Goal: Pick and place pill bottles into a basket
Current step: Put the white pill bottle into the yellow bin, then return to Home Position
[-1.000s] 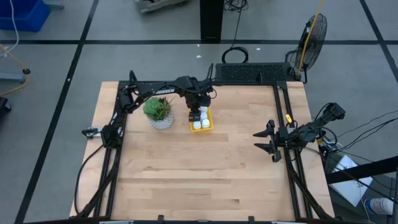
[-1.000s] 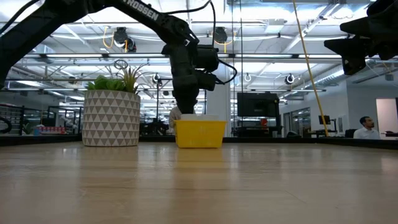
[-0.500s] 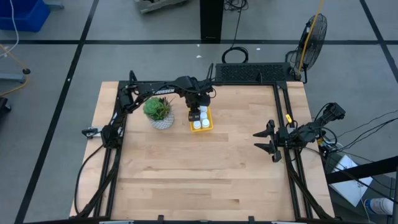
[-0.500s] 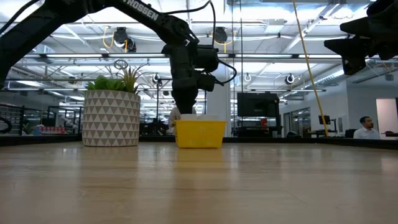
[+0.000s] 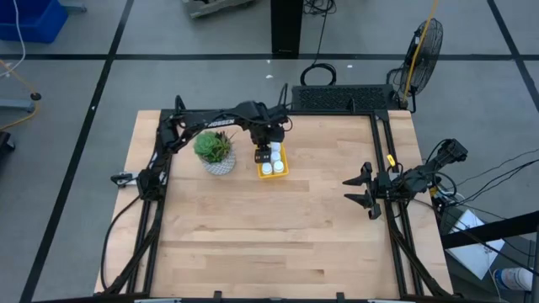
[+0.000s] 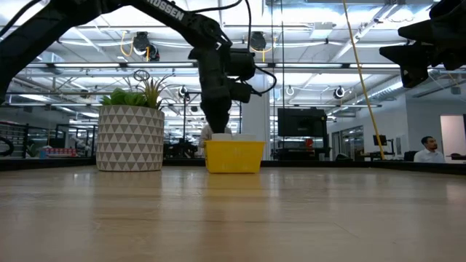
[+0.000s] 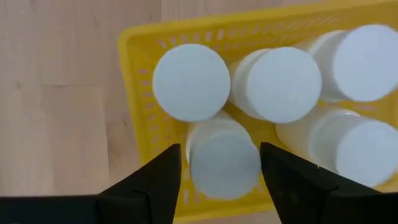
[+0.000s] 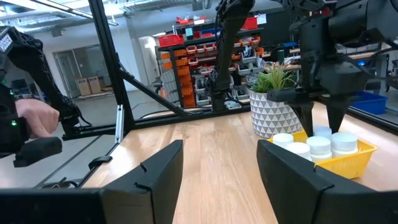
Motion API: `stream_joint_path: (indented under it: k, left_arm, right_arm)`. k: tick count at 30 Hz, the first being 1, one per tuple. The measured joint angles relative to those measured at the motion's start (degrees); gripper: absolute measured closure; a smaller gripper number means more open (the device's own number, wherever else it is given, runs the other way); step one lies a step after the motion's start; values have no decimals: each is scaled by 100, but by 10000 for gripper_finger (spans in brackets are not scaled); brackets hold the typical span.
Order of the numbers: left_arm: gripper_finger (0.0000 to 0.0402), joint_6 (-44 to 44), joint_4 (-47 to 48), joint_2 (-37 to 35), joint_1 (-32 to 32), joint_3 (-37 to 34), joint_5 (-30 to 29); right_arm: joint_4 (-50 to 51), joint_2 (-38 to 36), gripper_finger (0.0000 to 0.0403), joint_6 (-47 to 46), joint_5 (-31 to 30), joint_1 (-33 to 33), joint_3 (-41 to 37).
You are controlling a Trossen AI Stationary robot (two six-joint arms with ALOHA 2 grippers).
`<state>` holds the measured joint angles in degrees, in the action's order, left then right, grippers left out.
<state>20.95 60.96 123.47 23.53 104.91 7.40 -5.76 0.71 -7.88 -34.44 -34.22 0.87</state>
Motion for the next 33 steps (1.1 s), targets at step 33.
stream_joint_path:
  k: [33]
  left_arm:
    - [167,-1490,2232,-115,-2717,2014,33]
  right_arm:
    - [0,2,206,0,0,-1,1]
